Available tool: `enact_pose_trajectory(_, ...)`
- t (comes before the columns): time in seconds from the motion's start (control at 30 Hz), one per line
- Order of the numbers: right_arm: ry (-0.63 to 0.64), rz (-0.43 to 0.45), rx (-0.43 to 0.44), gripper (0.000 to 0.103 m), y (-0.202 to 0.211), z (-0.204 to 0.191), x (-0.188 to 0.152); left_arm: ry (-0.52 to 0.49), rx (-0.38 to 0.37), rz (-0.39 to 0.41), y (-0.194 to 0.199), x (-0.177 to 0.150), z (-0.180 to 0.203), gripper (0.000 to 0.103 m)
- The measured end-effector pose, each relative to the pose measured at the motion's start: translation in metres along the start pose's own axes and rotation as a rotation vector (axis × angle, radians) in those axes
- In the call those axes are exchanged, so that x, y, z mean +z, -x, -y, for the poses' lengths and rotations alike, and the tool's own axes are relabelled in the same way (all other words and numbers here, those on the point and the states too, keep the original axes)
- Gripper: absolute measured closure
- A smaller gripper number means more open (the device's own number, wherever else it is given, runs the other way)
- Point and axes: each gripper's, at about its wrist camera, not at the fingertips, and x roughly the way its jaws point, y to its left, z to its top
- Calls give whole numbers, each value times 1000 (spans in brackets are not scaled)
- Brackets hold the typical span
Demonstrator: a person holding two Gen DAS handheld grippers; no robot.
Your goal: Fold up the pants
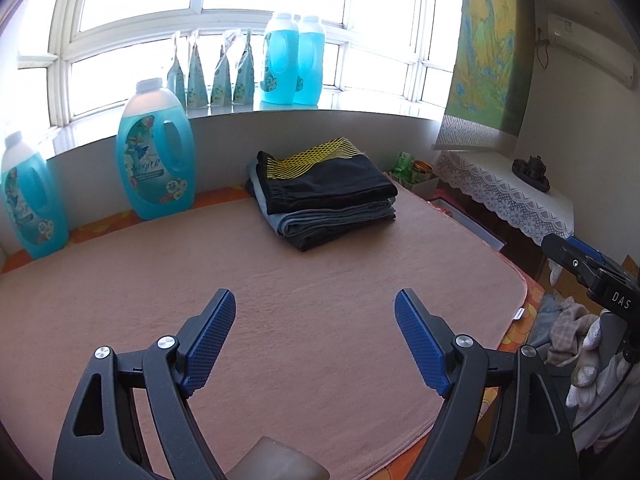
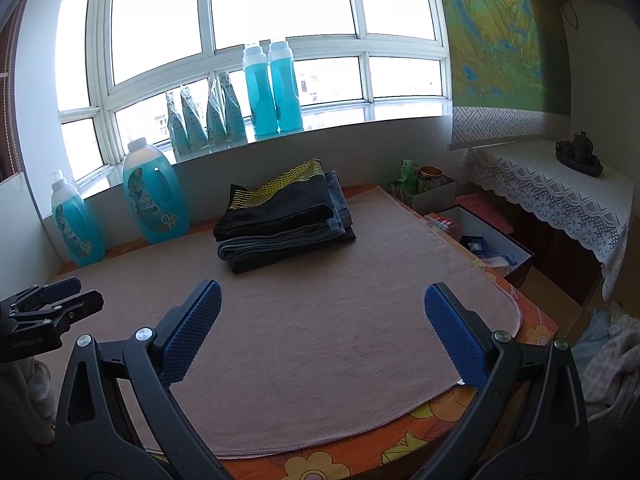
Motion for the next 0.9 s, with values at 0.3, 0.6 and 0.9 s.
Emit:
enact_pose_trajectory(0.3, 6, -11, 20, 0, -1, -7, -1, -21, 6, 9, 5, -2, 4, 20)
enact_pose_trajectory(0.6, 5, -7, 31, 0, 2, -12, -1, -16, -9, 13, 8, -1, 5, 20)
enact_pose_trajectory(0.9, 21, -22, 52, 0, -5, -22, -1, -44, -6, 12, 3, -2, 9, 20)
